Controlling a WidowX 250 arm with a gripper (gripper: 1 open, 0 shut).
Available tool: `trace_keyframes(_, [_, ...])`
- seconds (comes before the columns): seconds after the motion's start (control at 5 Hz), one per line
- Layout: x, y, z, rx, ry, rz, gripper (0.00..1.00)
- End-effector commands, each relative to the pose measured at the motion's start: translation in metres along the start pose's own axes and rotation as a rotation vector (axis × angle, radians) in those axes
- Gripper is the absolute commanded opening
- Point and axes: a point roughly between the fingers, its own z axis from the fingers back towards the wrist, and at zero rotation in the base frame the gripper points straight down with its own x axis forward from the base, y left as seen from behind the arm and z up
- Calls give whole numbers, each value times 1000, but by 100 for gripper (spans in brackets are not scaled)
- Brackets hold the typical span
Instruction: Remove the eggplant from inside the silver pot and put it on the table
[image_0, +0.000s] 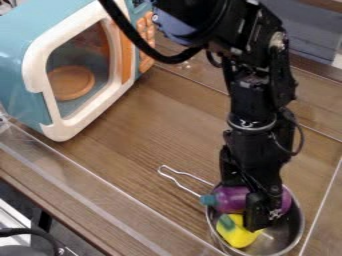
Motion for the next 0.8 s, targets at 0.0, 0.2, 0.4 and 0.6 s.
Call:
trace_keyframes(0.0, [6, 3, 10, 3, -27, 13, 100])
trace_keyframes(0.2, [5, 5, 9, -4, -17, 26, 100])
trace_keyframes(0.4, [4, 6, 8, -10, -7, 40, 100])
trace_keyframes(0.6, [3, 8, 7, -14, 3, 54, 100])
